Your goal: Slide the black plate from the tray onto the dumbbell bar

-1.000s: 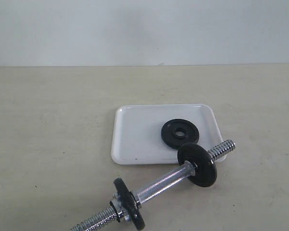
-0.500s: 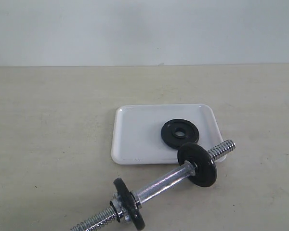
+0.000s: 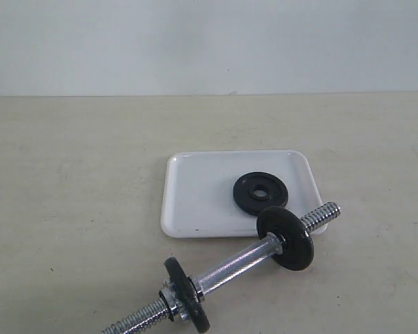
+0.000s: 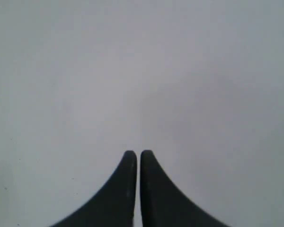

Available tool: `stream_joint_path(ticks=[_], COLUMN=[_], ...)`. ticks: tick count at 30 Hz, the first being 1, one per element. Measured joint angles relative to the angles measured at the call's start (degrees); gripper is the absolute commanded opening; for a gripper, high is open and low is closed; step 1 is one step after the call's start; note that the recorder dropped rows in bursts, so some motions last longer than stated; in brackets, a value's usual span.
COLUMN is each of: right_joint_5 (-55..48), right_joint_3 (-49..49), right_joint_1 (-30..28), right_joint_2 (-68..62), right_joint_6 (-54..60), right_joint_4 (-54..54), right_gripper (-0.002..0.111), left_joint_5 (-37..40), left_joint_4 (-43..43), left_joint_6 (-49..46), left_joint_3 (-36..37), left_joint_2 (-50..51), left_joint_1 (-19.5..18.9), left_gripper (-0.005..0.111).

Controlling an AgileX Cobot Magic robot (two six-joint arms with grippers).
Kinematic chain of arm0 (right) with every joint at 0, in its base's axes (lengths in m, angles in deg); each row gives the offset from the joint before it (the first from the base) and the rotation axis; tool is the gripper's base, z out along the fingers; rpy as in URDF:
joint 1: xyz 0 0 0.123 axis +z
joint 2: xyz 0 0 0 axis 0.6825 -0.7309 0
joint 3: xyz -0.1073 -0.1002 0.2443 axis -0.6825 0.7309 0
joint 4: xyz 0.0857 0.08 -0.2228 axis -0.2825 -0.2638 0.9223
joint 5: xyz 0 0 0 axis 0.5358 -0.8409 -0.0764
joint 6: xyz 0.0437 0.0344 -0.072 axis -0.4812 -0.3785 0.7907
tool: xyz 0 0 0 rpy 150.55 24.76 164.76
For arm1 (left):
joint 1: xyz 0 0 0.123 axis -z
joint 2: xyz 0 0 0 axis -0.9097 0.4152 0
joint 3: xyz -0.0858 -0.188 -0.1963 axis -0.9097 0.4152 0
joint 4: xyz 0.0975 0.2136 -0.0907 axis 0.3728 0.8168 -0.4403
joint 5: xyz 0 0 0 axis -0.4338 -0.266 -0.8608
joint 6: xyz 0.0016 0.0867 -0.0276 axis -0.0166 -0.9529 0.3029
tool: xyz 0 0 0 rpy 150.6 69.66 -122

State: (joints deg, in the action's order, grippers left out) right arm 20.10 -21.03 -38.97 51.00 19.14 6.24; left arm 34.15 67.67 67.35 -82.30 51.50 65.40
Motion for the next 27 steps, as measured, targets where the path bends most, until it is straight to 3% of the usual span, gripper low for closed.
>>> stream_joint_path(ticks=[12, 21, 27], right_joint_5=[-1.4, -1.5, -1.0], right_joint_3=[0.0, 0.0, 0.0], right_joint_1=[0.0, 0.0, 0.0], right_joint_2=[0.0, 0.0, 0.0], right_joint_6=[-6.2, -19.0, -29.9], right_joint_4=[-0.1, 2.9, 15.8], right_gripper=[0.001, 0.001, 0.001], left_joint_5=[-1.1, -3.1, -7.2], left_joint_4=[-1.4, -23.9, -30.7], left_joint_6=[0.1, 8.4, 8.9], left_joint_3=[0.0, 0.0, 0.0], left_joint_2=[0.0, 0.0, 0.0], left_joint_1=[0.0, 0.0, 0.0], left_gripper=[0.004, 0.004, 0.004])
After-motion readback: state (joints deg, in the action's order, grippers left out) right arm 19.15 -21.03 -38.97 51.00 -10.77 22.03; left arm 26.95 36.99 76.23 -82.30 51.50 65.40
